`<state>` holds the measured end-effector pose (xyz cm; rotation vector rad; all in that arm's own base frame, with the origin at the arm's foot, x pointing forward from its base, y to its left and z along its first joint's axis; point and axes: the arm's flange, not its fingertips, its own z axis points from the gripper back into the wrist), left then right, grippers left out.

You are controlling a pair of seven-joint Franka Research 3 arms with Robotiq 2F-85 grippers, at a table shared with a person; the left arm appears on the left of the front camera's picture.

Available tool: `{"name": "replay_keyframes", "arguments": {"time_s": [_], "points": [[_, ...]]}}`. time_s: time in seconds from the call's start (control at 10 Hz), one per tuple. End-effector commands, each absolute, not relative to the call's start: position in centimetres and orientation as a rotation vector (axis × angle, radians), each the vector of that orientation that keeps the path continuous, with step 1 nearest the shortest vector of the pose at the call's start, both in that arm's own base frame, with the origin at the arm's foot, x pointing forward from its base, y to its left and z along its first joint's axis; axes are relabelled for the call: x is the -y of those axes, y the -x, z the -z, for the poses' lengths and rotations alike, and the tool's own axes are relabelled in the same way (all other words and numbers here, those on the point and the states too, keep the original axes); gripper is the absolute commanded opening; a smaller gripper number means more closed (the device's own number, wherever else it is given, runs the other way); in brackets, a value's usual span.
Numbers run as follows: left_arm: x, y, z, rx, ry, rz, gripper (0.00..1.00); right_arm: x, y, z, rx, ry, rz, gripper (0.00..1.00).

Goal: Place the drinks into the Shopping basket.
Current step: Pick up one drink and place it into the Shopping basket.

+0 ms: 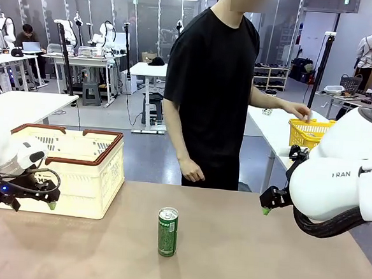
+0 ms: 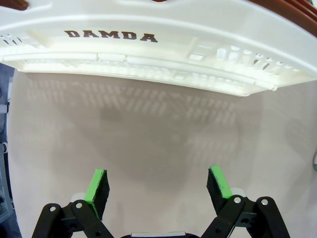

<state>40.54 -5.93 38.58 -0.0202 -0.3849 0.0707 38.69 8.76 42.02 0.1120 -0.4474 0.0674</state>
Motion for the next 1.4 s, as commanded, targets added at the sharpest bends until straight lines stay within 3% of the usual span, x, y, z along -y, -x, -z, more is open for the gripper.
{"name": "replay_keyframes", "arguments": {"time_s": [0.0, 0.4, 0.9, 1.3], "points": [[6.1, -39.2, -39.1, 0.388, 0.017, 0.045, 1.00, -8.6, -38.7, -42.1, 0.449, -0.114, -0.064, 1.00], [8.7, -34.3, -43.1, 0.471, -0.048, 0.323, 1.00, -8.6, -38.7, -42.1, 0.449, -0.114, -0.064, 1.00], [11.6, -31.8, -45.2, 0.514, -0.170, 0.762, 1.00, -8.6, -38.7, -42.1, 0.449, -0.114, -0.064, 1.00], [13.8, -34.7, -47.6, 0.516, -0.149, 0.751, 1.00, -8.6, -38.7, -42.1, 0.449, -0.114, -0.064, 1.00]]}}
